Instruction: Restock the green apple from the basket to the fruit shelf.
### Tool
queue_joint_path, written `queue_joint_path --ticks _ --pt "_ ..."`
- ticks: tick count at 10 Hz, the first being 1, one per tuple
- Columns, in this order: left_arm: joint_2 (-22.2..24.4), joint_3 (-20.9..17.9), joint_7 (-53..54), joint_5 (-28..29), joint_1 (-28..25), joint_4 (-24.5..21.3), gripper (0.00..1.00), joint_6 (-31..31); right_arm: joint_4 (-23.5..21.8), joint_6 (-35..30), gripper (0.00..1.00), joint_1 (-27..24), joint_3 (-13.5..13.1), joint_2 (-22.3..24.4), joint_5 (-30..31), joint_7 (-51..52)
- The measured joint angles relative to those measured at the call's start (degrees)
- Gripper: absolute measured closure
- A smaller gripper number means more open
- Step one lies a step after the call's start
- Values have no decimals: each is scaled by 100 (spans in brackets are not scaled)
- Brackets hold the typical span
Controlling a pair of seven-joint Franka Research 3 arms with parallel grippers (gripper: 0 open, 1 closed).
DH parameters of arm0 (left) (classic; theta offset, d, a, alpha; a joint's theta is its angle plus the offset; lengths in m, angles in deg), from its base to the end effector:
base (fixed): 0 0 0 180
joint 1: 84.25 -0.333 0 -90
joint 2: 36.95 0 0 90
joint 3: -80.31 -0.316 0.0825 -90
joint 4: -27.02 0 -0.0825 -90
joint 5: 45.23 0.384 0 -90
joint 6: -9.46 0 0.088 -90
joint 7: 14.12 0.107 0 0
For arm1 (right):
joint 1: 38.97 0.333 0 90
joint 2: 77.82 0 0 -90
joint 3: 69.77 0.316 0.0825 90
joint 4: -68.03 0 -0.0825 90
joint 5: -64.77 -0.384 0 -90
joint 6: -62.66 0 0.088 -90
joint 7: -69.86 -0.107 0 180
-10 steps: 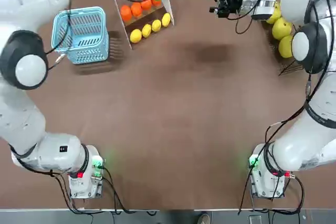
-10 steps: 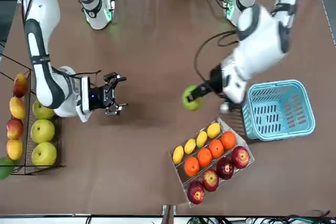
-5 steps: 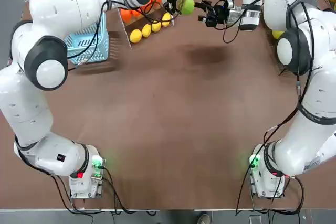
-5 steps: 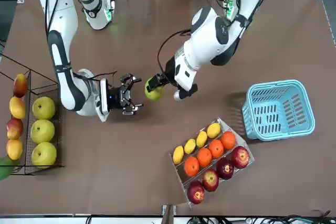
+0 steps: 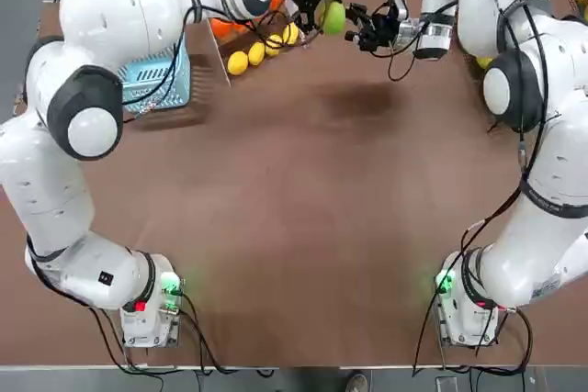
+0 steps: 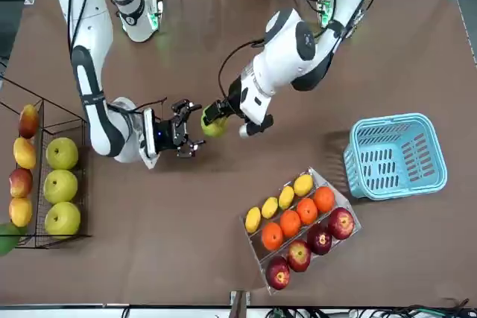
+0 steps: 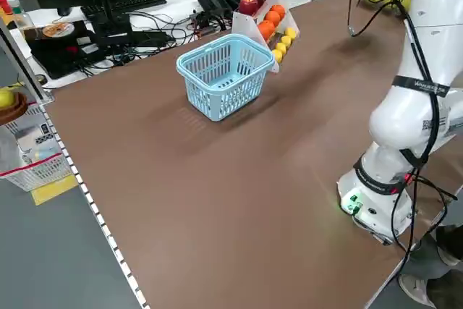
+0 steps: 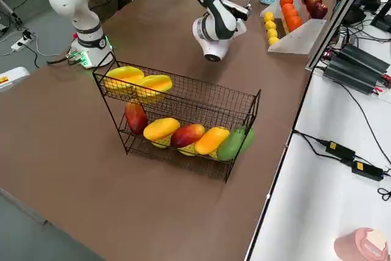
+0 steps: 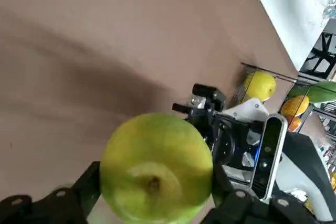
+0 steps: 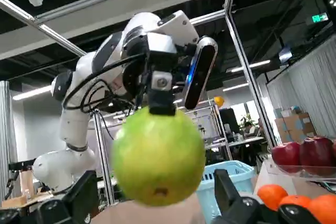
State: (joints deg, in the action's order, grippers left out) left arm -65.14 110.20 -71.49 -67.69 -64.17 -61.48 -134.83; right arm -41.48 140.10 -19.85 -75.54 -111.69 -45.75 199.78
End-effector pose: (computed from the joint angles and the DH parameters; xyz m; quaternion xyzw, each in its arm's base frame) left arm 0.5182 -0.5058 0.4561 0.9032 0.2353 -0.0573 0.3544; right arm 0.5655 0.2599 0.2610 -0.4335 -0.3854 -0.4797 0.6584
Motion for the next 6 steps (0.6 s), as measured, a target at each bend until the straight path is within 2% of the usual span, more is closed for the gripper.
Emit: queue_joint_path --ticks 3,4,6 --pt "-137 -41 -550 456 255 6 13 -243 -149 -67 4 52 172 0 -84 24" --pt "-192 -40 -617 512 290 16 13 -345 -202 -93 11 41 160 -1 -96 24" --pt "-211 -31 -650 512 312 60 11 -361 -218 -197 11 23 148 -2 -113 25"
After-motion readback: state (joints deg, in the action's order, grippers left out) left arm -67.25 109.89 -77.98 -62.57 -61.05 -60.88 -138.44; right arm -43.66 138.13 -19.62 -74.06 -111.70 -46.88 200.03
